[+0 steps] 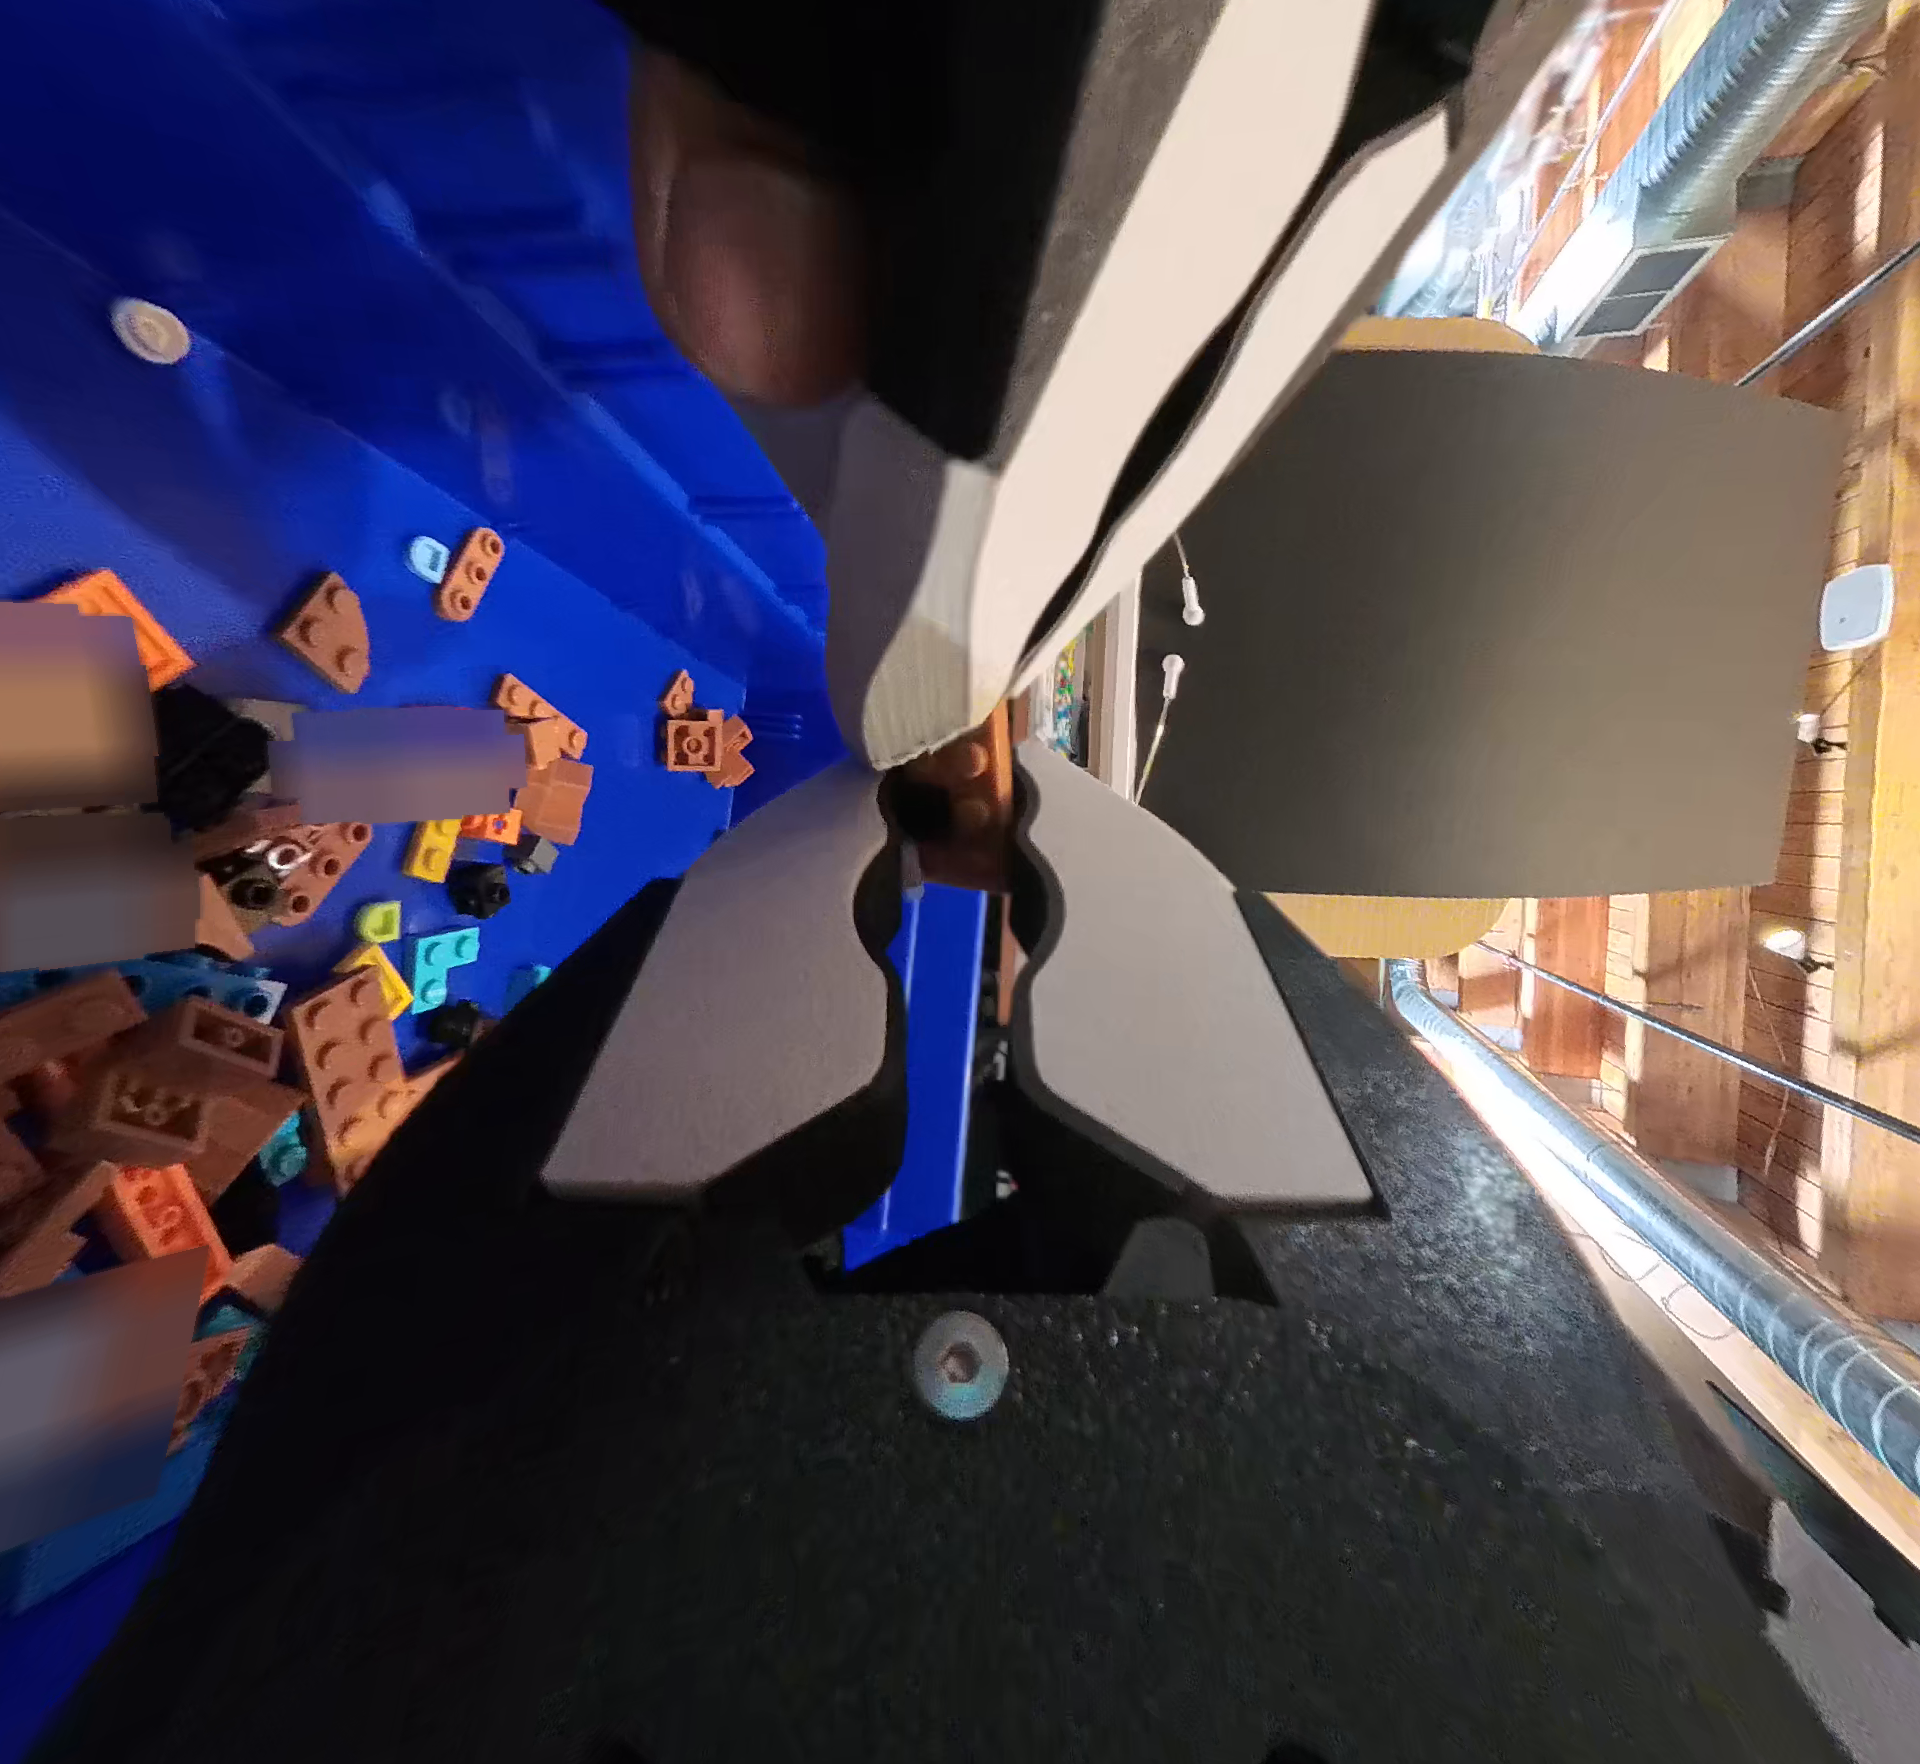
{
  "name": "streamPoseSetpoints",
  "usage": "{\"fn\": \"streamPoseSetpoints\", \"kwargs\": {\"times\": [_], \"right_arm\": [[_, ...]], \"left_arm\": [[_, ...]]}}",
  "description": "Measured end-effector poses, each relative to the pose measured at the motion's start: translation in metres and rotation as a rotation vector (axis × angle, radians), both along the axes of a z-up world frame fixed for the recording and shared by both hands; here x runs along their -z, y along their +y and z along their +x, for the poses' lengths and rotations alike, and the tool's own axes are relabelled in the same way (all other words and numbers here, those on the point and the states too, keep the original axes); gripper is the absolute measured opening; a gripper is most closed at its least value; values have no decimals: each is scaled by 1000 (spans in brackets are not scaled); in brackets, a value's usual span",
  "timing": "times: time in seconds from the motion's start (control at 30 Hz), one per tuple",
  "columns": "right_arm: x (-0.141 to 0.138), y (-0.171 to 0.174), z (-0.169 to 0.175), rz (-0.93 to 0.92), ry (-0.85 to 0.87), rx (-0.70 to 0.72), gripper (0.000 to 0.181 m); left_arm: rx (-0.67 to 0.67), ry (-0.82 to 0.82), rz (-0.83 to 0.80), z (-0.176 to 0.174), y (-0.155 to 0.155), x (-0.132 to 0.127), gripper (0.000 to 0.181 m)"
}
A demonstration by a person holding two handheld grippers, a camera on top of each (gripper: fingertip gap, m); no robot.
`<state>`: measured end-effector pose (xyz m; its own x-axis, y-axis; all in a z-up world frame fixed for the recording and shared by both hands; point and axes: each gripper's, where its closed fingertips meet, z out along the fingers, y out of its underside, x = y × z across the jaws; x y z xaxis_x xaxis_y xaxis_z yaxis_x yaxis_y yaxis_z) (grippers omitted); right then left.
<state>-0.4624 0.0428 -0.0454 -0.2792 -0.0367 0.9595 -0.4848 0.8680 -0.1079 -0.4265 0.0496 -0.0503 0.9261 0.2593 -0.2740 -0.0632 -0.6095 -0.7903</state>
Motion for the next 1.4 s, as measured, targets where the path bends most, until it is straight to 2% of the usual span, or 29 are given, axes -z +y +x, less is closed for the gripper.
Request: {"fn": "streamPoseSetpoints", "kwargs": {"times": [0.13, 0.27, 0.37, 0.5, 0.73, 0.77, 0.87, 1.03, 1.17, 1.27, 1.4], "right_arm": [[-5, 4, -6, -1, 52, 29, 37], [-18, 1, -3, -44, 115, 10, 37], [-20, -2, 2, -23, 152, -13, 24], [-10, 1, -1, 34, 120, 10, 19], [2, 2, -2, 56, 42, 31, 18], [4, 2, -1, 55, 26, 27, 13], [11, 4, -1, 67, -29, 38, 10], [10, 3, -2, 48, -28, 44, 12], [15, 11, -9, 77, -35, 91, 27], [18, 15, -12, 73, -61, 114, 35], [15, 16, -11, 56, -71, 112, 36]], "left_arm": [[19, -173, 148, 3, 0, -11, 5], [88, -357, 269, 14, 5, -19, 5], [100, -395, 260, 20, 9, -14, 5], [65, -291, 173, 16, 8, -7, 5], [-9, 36, -62, 9, 4, 1, 7], [-27, 89, -100, 4, 1, 3, 6], [-2, 206, -175, 0, 2, 10, 6], [8, 118, -109, 0, 3, 8, 5], [-30, 120, -138, -6, -2, 12, 5], [-31, 85, -128, -4, -1, 12, 15], [-53, 77, -115, -8, -5, 9, 28]]}}
